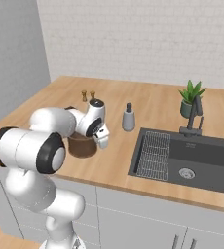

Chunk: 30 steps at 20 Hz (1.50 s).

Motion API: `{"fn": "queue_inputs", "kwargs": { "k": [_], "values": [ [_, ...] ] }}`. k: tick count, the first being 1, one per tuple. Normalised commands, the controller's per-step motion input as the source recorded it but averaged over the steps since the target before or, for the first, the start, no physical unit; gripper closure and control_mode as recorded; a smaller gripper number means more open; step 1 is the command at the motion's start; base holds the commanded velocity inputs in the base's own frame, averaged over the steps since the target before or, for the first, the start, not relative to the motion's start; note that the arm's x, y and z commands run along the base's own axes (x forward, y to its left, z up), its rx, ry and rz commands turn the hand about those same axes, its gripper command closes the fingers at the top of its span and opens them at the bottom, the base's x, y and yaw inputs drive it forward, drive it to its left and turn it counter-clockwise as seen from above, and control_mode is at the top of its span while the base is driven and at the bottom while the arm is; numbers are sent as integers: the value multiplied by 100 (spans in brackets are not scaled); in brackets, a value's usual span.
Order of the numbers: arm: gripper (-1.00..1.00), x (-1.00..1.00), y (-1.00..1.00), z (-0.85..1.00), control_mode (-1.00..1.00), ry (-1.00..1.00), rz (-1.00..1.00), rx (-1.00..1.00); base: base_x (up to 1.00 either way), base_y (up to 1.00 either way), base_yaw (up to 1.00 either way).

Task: Open the cabinet, pick up the bread from the cabinet and place it in the basket. Then move the basket to the dining counter.

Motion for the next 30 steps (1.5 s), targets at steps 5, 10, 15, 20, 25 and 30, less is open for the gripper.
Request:
{"fn": "queue_inputs", "kwargs": {
  "k": [5,10,15,20,25,30],
  "values": [
    [-100,6,1,-16,-100,1,0,0,0,0,0],
    [-100,-38,2,27,-100,-16,3,0,0,0,0],
    [-100,-80,13,69,-100,-15,6,-10,0,0,0],
    [-100,-100,14,82,-100,-12,15,-12,0,0,0],
    [-100,-100,26,92,-100,-20,28,-5,0,0,0],
    [-100,-90,56,76,-100,-23,25,-3,0,0,0]
  ]
}}
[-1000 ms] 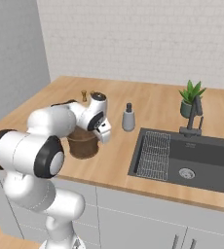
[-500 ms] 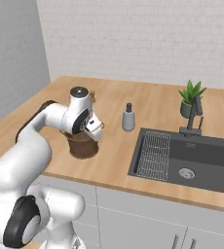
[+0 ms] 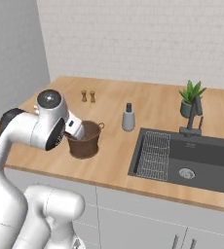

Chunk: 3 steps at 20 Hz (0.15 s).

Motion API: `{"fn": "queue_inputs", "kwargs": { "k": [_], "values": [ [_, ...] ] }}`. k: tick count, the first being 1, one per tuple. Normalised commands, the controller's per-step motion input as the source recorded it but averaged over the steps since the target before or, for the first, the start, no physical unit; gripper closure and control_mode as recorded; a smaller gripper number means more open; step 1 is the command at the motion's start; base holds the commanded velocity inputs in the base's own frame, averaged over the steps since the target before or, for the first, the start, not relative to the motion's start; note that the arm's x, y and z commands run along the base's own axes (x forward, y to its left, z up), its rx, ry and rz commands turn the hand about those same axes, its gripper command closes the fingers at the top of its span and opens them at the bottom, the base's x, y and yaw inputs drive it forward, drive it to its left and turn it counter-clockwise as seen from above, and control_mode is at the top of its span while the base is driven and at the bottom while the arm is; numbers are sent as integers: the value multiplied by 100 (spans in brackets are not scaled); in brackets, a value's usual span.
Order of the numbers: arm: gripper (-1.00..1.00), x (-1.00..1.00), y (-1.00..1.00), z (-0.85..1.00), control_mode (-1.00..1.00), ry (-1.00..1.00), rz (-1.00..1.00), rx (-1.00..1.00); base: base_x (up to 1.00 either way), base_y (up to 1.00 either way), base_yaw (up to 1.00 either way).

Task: Open the cabinet, pick up the bread from the cabinet and place it in the basket. Then move the basket to the dining counter.

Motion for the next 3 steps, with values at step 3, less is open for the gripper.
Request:
{"fn": "queue_inputs", "kwargs": {
  "k": [3],
  "values": [
    [-100,-65,57,70,-100,-38,9,0,0,0,0]
  ]
}}
